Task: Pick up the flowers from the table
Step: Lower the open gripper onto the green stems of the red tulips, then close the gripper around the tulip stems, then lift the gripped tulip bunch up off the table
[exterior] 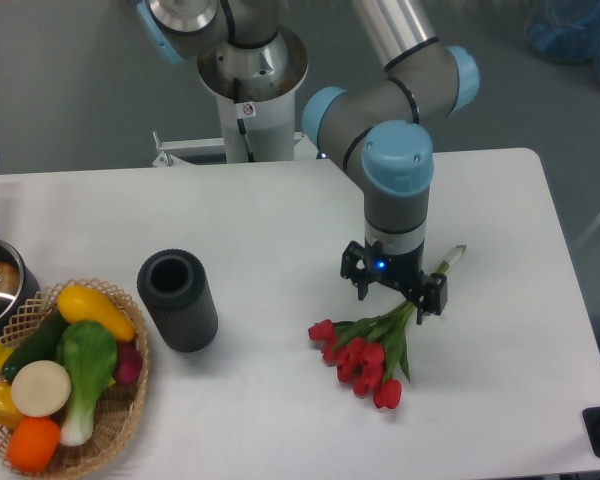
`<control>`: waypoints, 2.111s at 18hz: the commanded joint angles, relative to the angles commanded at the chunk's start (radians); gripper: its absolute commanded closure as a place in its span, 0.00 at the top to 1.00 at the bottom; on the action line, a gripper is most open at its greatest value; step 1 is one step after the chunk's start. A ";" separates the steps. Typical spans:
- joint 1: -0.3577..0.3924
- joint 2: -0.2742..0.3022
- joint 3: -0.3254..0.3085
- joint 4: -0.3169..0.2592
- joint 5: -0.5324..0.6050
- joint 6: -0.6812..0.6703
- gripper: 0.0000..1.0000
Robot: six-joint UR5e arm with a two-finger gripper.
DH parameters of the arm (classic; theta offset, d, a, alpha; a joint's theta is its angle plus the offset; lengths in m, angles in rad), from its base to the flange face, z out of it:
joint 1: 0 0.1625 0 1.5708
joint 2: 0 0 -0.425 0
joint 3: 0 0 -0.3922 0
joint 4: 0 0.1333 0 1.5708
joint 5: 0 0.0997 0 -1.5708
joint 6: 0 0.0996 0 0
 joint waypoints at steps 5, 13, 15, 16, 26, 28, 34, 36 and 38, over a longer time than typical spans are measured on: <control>-0.017 -0.034 0.009 -0.003 0.005 -0.017 1.00; -0.018 -0.066 0.020 -0.003 0.008 -0.006 1.00; -0.014 -0.077 0.034 -0.005 0.008 -0.005 1.00; -0.014 -0.083 0.037 -0.005 0.009 -0.005 1.00; -0.015 -0.127 0.017 0.000 0.103 0.017 0.93; -0.014 -0.124 0.020 0.000 0.100 0.017 0.69; -0.012 -0.126 0.034 0.003 0.097 0.000 0.27; -0.012 -0.121 0.034 0.003 0.098 -0.021 0.13; -0.012 -0.115 0.035 0.003 0.100 -0.035 0.07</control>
